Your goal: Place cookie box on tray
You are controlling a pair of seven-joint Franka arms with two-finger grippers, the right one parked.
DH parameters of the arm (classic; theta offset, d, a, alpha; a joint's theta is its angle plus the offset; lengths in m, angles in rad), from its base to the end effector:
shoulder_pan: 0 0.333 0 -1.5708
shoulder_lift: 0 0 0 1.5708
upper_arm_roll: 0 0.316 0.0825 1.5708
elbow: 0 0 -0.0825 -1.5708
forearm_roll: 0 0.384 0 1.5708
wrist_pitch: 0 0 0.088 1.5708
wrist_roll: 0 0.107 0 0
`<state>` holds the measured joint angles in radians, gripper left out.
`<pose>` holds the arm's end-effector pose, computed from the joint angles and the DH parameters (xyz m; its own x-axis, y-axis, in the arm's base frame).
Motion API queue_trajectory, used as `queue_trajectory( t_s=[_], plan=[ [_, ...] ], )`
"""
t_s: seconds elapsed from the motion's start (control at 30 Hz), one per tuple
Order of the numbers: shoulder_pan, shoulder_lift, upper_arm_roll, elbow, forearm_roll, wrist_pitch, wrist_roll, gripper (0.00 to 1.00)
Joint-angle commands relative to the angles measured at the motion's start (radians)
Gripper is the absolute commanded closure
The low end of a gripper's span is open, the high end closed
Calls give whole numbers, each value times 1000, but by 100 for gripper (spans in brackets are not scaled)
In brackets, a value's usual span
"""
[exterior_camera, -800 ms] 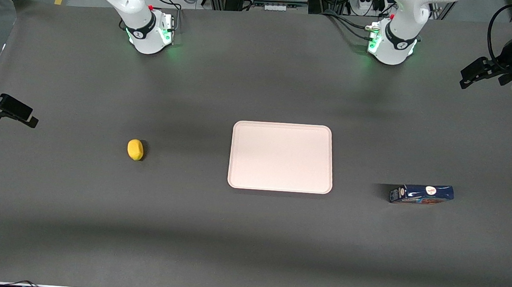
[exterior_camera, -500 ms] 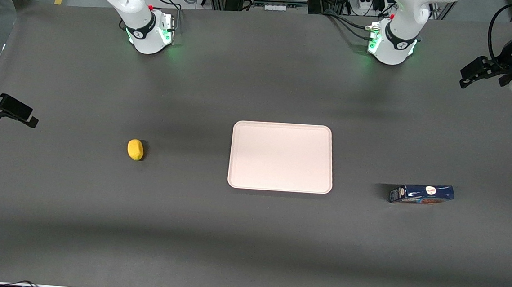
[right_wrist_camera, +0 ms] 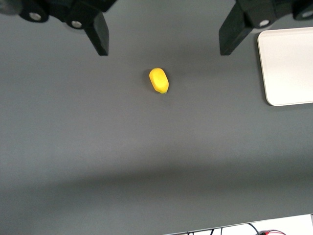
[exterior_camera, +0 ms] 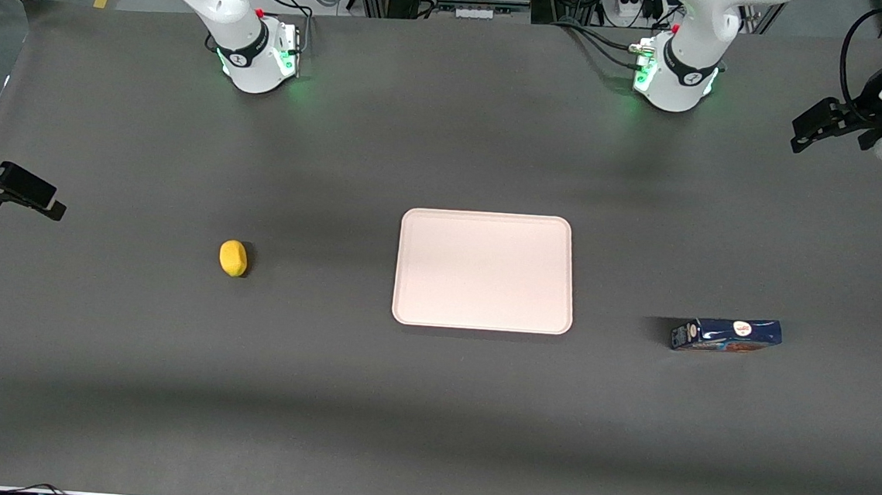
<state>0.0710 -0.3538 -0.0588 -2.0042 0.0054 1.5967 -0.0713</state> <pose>0.4396 0.0021 0.5979 0.9948 0.0879 -0.0523 0.0865 -0.9958 -0.0295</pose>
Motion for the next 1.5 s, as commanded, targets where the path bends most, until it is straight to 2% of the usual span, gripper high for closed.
queue_trajectory(
  t_s=[0.0,0.17,0.4,0.57,0.7,0.83,1.1,1.27,1.47],
  plan=[
    [-2,9,7,34,-7,-26,21,0],
    [4,18,26,91,-7,-72,2,0],
    [6,102,53,315,-7,-225,-11,0],
    [6,203,53,497,5,-322,-181,0],
    [6,274,48,571,7,-336,-378,0],
    [6,309,45,567,8,-307,-577,0],
    [6,383,46,503,7,-170,-829,0],
    [7,392,45,362,8,-2,-976,0],
    [6,392,37,145,8,300,-1113,0]
  ],
)
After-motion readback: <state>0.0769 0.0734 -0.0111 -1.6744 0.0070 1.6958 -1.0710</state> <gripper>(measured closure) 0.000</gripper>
